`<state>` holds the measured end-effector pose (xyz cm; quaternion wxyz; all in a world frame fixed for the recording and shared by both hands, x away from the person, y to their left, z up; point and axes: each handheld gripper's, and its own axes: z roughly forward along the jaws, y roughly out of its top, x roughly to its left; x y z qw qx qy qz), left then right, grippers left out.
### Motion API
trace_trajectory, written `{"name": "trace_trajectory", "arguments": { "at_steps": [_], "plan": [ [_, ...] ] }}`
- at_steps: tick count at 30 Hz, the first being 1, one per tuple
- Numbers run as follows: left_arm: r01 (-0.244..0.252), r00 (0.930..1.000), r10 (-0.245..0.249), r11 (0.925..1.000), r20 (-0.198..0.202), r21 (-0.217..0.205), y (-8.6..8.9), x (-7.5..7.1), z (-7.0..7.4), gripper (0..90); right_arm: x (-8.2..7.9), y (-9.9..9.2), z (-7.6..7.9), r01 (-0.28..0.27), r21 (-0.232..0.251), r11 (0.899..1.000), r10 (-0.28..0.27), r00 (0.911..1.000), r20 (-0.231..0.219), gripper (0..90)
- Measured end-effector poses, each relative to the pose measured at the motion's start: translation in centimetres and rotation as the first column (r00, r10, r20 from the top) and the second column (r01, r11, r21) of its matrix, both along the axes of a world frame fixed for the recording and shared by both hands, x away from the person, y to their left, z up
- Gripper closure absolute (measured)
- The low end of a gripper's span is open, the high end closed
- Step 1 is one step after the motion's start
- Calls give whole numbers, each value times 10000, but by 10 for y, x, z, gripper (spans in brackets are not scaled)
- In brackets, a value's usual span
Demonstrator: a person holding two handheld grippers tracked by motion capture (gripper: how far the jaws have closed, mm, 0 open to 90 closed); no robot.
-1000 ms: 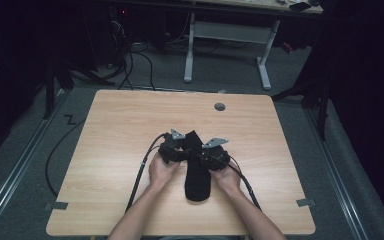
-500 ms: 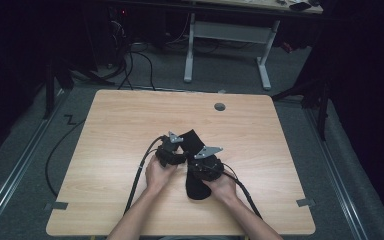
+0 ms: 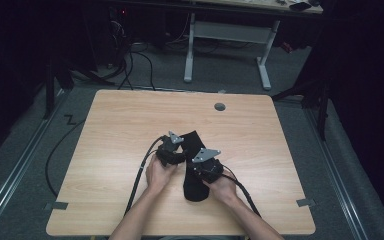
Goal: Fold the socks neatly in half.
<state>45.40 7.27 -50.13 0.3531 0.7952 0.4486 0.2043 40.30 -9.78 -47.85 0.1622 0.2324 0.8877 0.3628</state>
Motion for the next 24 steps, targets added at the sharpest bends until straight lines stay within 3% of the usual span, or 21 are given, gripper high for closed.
{"name": "trace_trajectory", "arguments": {
  "at_steps": [5, 8, 11, 14, 17, 19, 21, 24],
  "plan": [
    [-143, 9998, 144, 9999, 130, -63, -1, 0, -1, 519, -8, -1, 4, -288, 64, 9996, 288, 9996, 30, 894],
    [-189, 9998, 189, 9998, 59, -59, -1, 0, -1, 521, -3, 2, -9, -438, -15, 9990, 436, 9962, -750, 756],
    [-196, 9996, 189, 9994, -209, -299, 3, -2, 2, 504, -4, -3, -10, -218, 268, 9994, 237, 9970, -734, 707],
    [-26, 9996, 43, 9979, 262, -643, 3, -10, 11, 496, -6, -19, 1, 237, 706, 9972, -205, 9987, -460, 717],
    [454, 9970, -405, 9963, 662, -730, -5, -18, 22, 496, -3, -28, 1, 687, 566, 9960, -657, 9965, -524, 733],
    [705, 9960, -669, 9956, 590, -618, -11, -20, 23, 491, 1, -29, -5, 756, 288, 9967, -739, 9957, -560, 735],
    [852, 9952, -826, 9951, 515, -501, -17, -21, 21, 492, 5, -27, -16, 735, 129, 9972, -721, 9936, -871, 729],
    [858, 9961, -858, 9963, 182, 21, -22, -19, 12, 486, 5, -27, -18, 636, 263, 9976, -614, 9950, -782, 694]
  ]
}}
